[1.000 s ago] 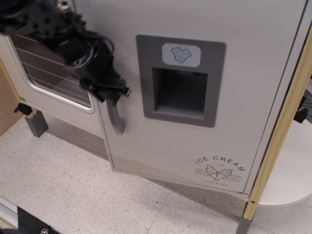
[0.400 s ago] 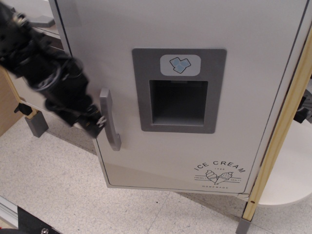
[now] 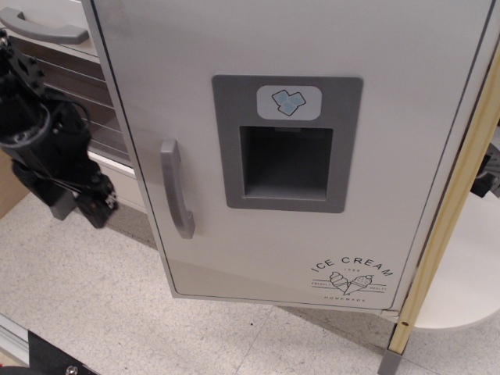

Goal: Open fridge

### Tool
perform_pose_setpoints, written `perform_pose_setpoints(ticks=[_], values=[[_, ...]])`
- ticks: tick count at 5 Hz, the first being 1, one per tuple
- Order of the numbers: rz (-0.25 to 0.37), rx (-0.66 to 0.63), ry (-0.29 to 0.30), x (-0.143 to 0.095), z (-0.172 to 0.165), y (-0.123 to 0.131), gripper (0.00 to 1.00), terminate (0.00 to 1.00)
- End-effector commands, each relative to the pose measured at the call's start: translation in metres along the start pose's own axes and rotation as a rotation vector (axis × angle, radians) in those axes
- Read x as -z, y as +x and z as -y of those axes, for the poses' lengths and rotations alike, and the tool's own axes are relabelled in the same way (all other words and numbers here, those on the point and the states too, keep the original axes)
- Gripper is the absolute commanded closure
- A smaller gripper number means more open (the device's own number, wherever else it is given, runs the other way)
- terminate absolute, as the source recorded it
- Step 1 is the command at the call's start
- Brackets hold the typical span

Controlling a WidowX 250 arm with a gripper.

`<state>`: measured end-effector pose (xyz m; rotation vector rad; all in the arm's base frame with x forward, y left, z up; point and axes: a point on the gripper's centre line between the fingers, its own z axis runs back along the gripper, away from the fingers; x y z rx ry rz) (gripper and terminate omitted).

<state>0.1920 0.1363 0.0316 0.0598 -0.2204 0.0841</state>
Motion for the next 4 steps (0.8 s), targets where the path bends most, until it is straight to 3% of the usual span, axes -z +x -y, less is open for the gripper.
perform_pose_setpoints(ticks=[1,2,4], values=[[0.057,-0.293,0.095,-0.036,-0.045,0.059,0.0,0.0],[0.083,-0.363,0.081,-0.048,-0.053,0.073,0.0,0.0],[0.108,-0.354,-0.03,-0.059,-0.037,0.083,0.0,0.0]])
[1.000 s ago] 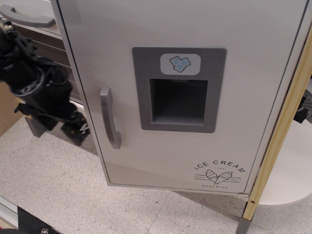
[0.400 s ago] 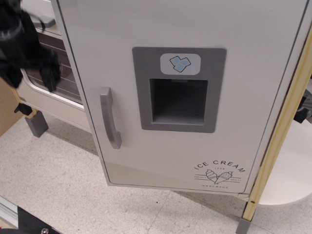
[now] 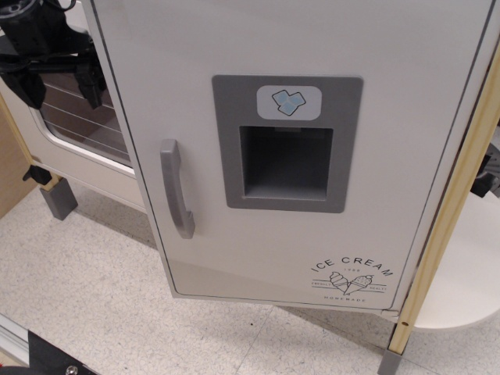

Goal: Open fridge

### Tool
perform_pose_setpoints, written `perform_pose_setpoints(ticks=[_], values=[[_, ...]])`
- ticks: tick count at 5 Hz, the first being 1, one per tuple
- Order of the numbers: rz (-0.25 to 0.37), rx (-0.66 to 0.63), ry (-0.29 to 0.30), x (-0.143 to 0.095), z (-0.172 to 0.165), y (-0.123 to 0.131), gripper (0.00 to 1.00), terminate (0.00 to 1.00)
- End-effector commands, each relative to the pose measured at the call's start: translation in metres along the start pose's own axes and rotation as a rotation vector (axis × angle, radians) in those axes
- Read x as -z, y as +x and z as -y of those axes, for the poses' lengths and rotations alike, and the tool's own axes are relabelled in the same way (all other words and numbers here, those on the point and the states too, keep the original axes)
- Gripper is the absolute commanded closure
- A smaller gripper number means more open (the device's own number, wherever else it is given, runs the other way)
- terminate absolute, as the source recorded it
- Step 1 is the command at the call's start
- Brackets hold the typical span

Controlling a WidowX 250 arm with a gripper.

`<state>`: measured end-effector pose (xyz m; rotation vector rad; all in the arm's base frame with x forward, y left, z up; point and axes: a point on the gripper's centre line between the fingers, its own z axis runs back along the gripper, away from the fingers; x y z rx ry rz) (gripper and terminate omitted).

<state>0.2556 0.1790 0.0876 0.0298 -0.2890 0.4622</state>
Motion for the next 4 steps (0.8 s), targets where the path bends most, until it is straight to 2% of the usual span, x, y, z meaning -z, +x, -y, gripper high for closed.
perform_pose_setpoints(ticks=[1,2,4], values=[[0.01,0.056,-0.164,-0.031,0.021,-0.006,0.0,0.0],[-0.017,0.119,-0.225,-0.044,0.023,-0.02,0.0,0.0],[-0.104,0.293,-0.29,-0.069,0.02,-0.061,0.0,0.0]])
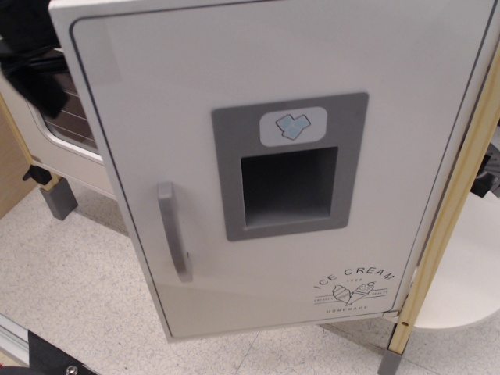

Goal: Open fridge

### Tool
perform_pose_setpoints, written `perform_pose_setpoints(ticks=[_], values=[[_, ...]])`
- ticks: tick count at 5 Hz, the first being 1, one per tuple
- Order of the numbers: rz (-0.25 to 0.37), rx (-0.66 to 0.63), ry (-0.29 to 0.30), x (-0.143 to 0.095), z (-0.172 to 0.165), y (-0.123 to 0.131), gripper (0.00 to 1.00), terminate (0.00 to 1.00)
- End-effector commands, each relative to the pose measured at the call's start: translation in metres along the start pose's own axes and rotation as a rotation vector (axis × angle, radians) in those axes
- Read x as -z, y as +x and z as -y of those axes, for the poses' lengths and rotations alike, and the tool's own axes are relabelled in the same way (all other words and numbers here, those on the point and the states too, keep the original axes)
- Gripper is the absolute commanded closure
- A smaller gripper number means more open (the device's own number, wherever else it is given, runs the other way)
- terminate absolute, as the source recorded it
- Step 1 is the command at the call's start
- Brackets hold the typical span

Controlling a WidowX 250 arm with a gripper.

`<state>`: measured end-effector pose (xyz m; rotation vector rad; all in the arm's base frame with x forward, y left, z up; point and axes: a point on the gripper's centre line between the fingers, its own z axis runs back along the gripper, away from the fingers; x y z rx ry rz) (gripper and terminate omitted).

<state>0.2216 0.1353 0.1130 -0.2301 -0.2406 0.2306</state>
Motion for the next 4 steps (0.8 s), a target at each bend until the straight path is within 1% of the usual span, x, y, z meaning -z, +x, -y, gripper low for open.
perform_pose_setpoints(ticks=[1,2,3,4], values=[[-0.04,0.175,-0.016,-0.024,0.033,-0.061,0.0,0.0],[-0.03,0.226,-0.016,-0.011,0.058,-0.085,0.0,0.0],[0.013,0.244,-0.022,-0.005,0.076,-0.093,0.0,0.0],[0.062,0.278,0.022,0.007,0.106,-0.101,0.0,0.0]])
